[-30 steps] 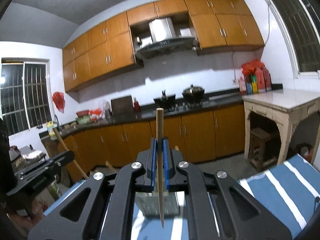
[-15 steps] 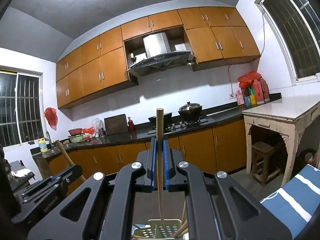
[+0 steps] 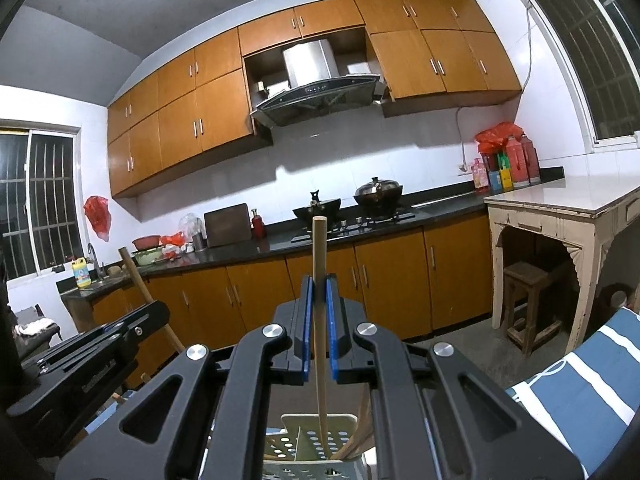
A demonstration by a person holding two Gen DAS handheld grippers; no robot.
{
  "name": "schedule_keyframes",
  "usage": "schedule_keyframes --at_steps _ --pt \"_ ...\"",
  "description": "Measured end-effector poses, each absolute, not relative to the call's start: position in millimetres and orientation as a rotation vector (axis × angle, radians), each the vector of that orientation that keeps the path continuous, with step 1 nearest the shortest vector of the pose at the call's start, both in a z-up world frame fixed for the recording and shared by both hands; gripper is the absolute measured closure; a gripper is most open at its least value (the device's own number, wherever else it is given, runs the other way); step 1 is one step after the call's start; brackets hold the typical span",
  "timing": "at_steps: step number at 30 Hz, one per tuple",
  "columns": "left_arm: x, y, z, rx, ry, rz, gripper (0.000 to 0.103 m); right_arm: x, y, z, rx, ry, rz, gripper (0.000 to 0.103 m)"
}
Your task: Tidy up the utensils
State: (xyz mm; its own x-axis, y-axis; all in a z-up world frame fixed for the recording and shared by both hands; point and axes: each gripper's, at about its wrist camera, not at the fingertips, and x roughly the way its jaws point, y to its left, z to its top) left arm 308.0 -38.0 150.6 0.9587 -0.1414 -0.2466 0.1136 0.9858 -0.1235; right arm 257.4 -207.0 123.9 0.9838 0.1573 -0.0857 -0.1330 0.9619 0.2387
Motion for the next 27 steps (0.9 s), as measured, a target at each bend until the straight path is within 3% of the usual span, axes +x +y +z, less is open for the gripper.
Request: schedule_keyframes --at_steps 7,8,11,22,27 --pt "311.7 -38.6 140.4 -0.097 0.287 -0.13 0.095 260.0 -205.0 118.1 0.225 0.141 0.165 0.095" --pt "311.0 -37.2 139.6 -0.101 0.289 -0.13 0.093 258.5 -206.1 117.4 0.224 0.144 0.169 0.091" --pt "306.5 -33.9 140.2 -0.097 0.294 -0.119 0.077 250.4 -211.2 117.8 0.226 0.138 0.16 0.063" --pt "264.0 -16.1 146.3 -0.089 0.288 -0.088 0.07 207.2 -231.6 121.2 0.241 0.153 0.154 0.062" --pt "228.1 -4.2 143.1 -0.079 0.292 -0.075 0.063 177.8 -230.9 118.7 0.231 0.164 0.168 0.053"
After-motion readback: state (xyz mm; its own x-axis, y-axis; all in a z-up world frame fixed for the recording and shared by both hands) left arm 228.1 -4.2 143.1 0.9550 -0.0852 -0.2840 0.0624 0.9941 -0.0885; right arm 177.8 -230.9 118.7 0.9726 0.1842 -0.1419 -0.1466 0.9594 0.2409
